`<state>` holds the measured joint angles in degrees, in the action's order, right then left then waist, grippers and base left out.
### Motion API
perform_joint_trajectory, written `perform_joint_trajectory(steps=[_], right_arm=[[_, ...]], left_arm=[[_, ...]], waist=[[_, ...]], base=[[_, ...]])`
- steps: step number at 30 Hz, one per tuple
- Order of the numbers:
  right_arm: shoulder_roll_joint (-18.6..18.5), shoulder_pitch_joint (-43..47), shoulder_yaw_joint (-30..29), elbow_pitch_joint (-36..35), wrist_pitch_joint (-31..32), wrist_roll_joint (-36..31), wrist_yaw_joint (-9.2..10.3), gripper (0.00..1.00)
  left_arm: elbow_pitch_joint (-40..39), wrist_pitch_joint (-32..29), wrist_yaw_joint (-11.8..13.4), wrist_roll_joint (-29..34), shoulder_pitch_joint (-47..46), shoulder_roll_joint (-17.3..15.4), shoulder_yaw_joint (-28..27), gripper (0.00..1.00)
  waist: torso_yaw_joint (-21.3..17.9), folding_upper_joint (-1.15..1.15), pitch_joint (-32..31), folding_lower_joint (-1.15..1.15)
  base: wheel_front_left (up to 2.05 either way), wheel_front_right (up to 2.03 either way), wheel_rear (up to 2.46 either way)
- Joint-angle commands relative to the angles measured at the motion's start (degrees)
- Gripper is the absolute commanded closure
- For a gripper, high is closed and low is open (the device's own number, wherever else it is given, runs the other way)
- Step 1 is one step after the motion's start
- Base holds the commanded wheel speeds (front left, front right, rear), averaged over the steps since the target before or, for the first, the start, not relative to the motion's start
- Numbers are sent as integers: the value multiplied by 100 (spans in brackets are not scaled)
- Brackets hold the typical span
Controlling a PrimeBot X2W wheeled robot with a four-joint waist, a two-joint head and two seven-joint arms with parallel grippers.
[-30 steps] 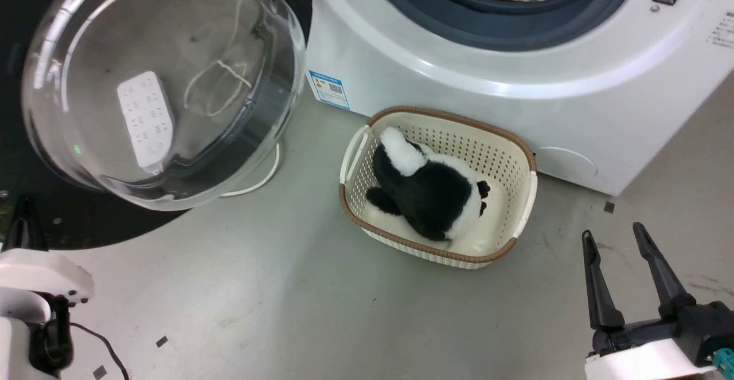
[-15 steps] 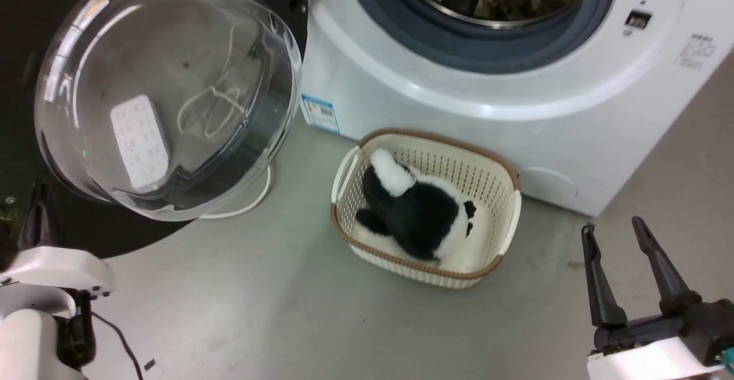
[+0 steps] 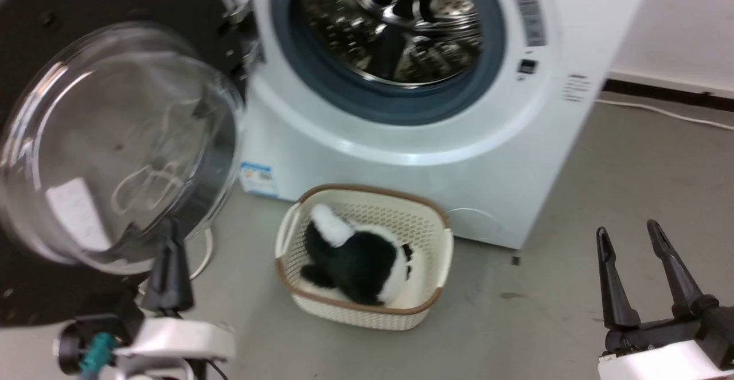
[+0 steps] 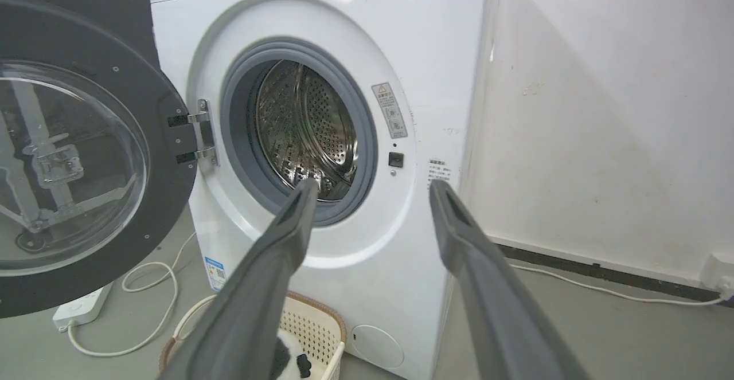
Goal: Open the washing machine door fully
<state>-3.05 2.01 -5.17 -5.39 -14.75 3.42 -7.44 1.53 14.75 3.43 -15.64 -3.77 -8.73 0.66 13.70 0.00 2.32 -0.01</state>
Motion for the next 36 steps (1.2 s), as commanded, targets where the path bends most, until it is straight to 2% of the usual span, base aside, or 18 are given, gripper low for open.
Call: perform_joint_trajectory(steps=[1, 2, 3, 4, 5, 7, 13, 24, 36], right_arm=[[16, 72, -3, -12, -25, 29, -5, 0], [16, 95, -5, -12, -25, 36, -5, 0], [16, 118, -12, -9, -25, 44, -5, 0], [16, 139, -26, 1, -25, 55, -5, 0], [16, 163, -41, 19, -25, 68, -5, 0], [16, 268, -56, 126, -25, 129, -5, 0], [17, 391, -37, 239, -25, 181, -5, 0], [17, 401, 53, 339, -25, 220, -5, 0], [17, 389, 86, 398, -25, 226, -5, 0]], left_arm=[[-40, 24, -14, 47, 133, 54, 41, 100], [-46, 24, -30, 64, 196, 88, 90, 100], [-36, 24, -42, 91, 257, 113, 148, 74], [-39, 24, -28, 148, 303, 132, 196, 10], [-51, 24, -11, 214, 344, 152, 240, 0], [32, 24, -27, 360, 535, 244, 457, 0], [10, 25, 77, 517, 699, 386, 695, 0], [329, 25, 148, 716, 710, 401, 749, 0], [396, 25, 94, 794, 645, 414, 731, 0]], waist=[[-273, 0, -157, 1], [-347, 0, -177, 1], [-415, 0, -191, 1], [-479, 0, -201, 1], [-545, 0, -216, 1], [-766, 0, -266, 1], [-912, 0, -272, 1], [-985, 0, -229, 1], [-933, 0, -248, 1]], base=[[0, 0, 0], [0, 0, 0], [0, 0, 0], [0, 0, 0], [0, 0, 0], [0, 0, 0], [0, 0, 0], [0, 0, 0], [0, 0, 0]])
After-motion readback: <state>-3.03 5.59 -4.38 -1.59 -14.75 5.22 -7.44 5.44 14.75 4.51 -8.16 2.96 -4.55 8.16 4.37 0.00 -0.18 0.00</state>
